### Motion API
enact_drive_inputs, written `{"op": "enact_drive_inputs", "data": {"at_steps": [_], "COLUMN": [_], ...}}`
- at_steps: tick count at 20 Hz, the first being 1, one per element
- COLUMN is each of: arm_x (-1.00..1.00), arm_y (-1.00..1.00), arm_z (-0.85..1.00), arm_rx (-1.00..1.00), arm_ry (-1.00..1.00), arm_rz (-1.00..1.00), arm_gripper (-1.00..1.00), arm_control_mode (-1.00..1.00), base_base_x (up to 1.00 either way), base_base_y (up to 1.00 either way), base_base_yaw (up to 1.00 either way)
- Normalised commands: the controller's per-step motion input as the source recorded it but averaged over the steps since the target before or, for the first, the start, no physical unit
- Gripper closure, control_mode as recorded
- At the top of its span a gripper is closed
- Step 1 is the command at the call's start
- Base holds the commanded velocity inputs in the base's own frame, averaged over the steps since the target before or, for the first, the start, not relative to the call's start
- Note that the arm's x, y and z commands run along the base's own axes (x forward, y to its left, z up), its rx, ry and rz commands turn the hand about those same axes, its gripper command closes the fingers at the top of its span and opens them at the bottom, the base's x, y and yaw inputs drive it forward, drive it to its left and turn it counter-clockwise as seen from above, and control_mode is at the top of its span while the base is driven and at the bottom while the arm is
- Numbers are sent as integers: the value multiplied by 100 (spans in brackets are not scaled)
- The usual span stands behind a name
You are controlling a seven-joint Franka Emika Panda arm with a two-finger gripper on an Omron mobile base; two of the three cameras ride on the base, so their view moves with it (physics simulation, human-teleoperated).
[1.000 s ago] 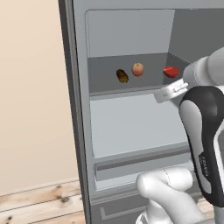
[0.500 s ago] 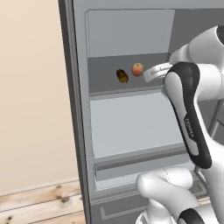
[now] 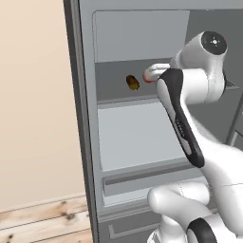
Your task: Open the fridge, remove the peach, sweet potato, and steak, and place them on any counter.
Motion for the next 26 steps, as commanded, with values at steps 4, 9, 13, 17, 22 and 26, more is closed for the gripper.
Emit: {"op": "enact_drive_inputs", "data": {"at_steps": [4, 9, 13, 17, 22, 26], "arm_x": [59, 65, 67, 62, 42, 42], "arm_y": [0, -9, -15, -3, 0, 0], "arm_z": [-5, -7, -7, -19, -33, -22], "arm_rx": [2, 3, 4, 1, 0, 1], "arm_ry": [5, 12, 16, 9, 0, 0], "arm_rz": [-21, -7, 0, 0, 0, 0], "arm_gripper": [-100, -100, -100, -100, -100, -100], "arm_control_mode": [-100, -100, -100, -100, -100, -100], "base_base_x": [0, 0, 0, 0, 0, 0], "base_base_y": [0, 0, 0, 0, 0, 0], "base_base_yaw": [0, 0, 0, 0, 0, 0]}}
